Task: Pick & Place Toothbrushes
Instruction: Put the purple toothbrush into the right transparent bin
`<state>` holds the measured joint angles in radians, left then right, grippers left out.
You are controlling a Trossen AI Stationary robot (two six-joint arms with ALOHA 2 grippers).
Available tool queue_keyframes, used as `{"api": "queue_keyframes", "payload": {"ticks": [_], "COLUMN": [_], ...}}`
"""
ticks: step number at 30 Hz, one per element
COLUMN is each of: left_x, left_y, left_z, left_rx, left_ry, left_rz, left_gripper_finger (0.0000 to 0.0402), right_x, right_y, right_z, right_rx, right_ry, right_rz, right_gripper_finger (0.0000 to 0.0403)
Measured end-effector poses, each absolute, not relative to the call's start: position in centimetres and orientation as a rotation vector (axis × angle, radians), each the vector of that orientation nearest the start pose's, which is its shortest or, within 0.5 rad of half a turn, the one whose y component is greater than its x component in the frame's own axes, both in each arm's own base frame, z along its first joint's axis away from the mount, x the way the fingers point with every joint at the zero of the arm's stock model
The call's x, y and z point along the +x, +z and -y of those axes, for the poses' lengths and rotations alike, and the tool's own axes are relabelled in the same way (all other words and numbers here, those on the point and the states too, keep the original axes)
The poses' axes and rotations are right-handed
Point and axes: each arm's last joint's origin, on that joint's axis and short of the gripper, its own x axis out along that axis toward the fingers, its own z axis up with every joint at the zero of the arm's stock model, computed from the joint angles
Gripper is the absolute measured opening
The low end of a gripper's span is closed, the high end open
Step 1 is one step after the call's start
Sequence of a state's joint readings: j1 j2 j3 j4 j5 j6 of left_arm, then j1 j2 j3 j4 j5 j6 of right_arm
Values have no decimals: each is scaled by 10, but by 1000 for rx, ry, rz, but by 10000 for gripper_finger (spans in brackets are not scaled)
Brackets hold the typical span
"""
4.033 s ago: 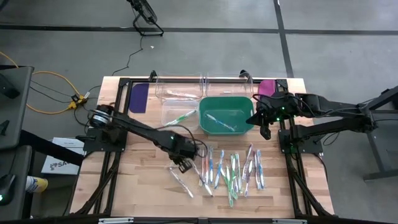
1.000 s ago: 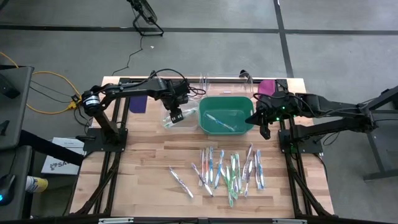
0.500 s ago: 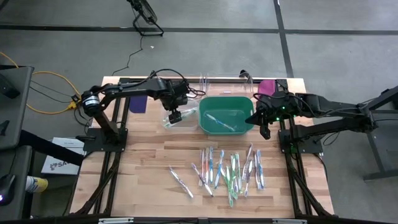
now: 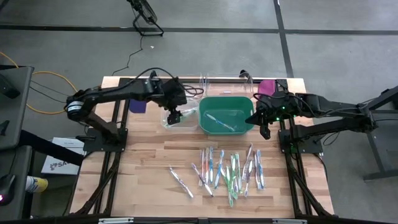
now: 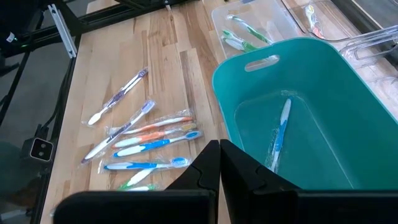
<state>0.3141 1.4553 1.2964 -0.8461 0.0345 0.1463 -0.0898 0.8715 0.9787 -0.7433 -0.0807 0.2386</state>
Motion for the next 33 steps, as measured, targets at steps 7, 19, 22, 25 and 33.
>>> {"api": "queue_keyframes", "payload": {"ticks": [7, 19, 22, 25, 33], "left_x": [281, 282, 280, 277, 282], "left_y": [323, 323, 323, 321, 309], "left_z": [-55, 6, 22, 39, 83], "left_rx": [62, -15, -8, 38, 366], "left_ry": [174, 153, 108, 0, -305], "left_rz": [-903, -906, -911, -937, -929], "left_gripper_finger": [259, 259, 259, 259, 259], "right_x": [164, 165, 165, 165, 165], "right_y": [334, 334, 334, 334, 334], "right_z": [12, 12, 12, 12, 12], "right_rx": [285, 257, 229, 227, 227], "right_ry": [-85, -76, -66, -66, -66], "right_rz": [-630, -631, -631, -631, -632], "right_gripper_finger": [4, 4, 4, 4, 4]}}
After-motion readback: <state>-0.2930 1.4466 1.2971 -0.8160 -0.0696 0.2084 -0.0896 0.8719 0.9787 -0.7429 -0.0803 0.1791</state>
